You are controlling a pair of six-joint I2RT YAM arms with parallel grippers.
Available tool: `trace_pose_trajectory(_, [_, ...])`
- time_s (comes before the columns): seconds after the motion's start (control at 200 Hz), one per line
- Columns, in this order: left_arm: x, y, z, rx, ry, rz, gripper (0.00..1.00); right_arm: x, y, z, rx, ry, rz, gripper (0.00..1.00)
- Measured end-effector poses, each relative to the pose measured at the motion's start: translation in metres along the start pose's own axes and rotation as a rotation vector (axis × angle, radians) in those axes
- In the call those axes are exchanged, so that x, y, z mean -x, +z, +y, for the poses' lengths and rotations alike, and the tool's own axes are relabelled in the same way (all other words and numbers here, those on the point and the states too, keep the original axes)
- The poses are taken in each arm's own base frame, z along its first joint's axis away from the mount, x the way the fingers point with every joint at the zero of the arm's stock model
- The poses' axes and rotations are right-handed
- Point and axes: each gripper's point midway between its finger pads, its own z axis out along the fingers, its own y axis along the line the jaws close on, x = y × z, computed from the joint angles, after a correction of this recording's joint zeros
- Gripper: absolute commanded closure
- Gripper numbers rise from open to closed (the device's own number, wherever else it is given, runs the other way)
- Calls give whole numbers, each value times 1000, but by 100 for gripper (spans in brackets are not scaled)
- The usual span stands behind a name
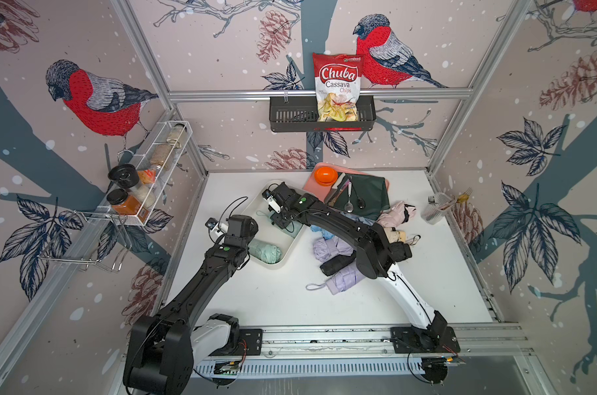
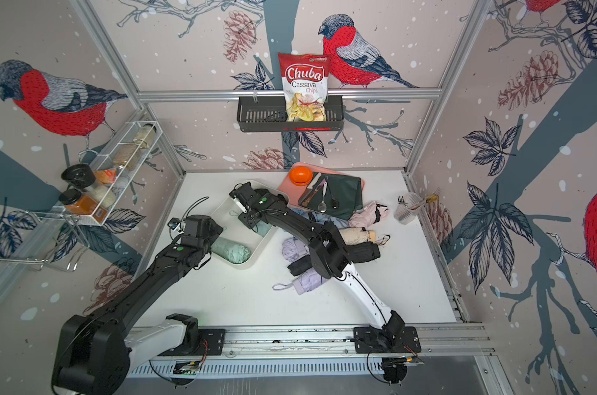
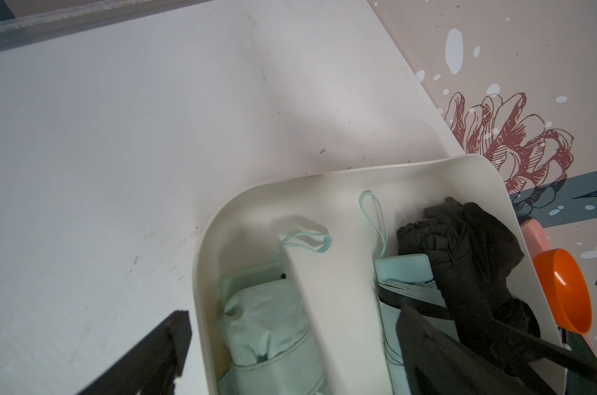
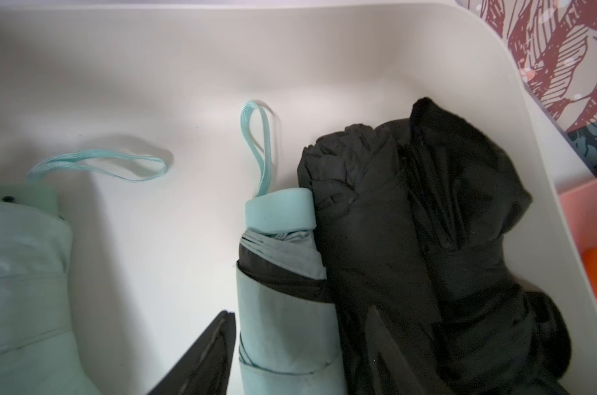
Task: Put the umbrella into the storage box
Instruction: Adjust the umbrella in the storage box, then pick up the umbrella from the center of the board.
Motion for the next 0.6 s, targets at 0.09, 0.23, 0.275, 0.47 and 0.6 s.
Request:
trace_pose_trajectory(0.09, [0,0,0,0,0,0,3,3,-4,0,-7,-1,-6,34])
trace_pose_trajectory(0.23, [0,0,0,-2,0,-1,2,10,-23,-9,-32,34,-21,35])
trace_pose_trajectory(0.275, [1,-1,-1,-5,1,-1,2,13,-34,-14,-48,58,-26,35])
trace_pose_trajectory(0.47, [-1,-5,-11,-70,41,16,2,-11,-81,-31,-85,215,-13,34])
trace_pose_trajectory(0.6, [-2,-9,-17,-110,70,19,3,-49,-109,-45,-121,349,12,32])
